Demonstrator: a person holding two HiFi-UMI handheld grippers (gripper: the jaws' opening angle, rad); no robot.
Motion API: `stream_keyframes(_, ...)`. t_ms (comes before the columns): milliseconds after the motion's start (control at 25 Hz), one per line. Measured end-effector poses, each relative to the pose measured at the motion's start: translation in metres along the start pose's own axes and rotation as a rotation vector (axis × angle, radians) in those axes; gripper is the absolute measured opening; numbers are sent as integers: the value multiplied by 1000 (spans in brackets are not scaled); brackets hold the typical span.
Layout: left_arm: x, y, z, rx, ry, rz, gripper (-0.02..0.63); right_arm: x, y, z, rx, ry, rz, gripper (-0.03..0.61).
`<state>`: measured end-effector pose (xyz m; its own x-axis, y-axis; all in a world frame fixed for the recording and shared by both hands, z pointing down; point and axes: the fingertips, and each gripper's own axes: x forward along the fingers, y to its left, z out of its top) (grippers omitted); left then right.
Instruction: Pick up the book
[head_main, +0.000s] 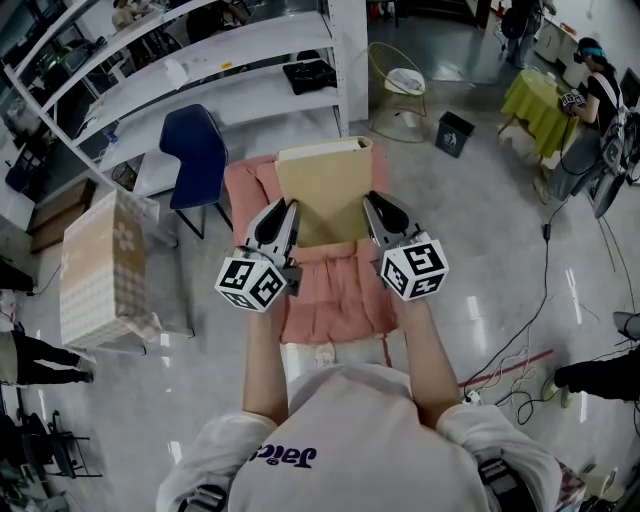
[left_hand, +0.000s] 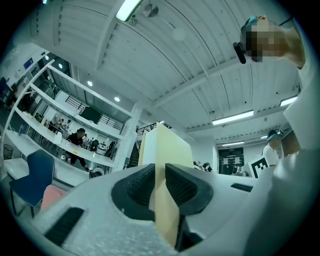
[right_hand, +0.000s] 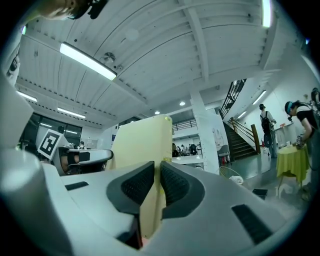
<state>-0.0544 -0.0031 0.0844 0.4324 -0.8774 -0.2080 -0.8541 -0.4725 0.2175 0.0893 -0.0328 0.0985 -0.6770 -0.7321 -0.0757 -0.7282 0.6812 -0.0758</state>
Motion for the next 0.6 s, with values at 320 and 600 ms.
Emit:
stream_keyframes(320, -2, 2, 0, -7, -3, 5, 65, 1, 2, 3, -14, -2, 7, 40)
stream_keyframes(600, -6, 6, -3, -8, 5, -3, 60, 3, 6, 1, -17, 3, 2, 34)
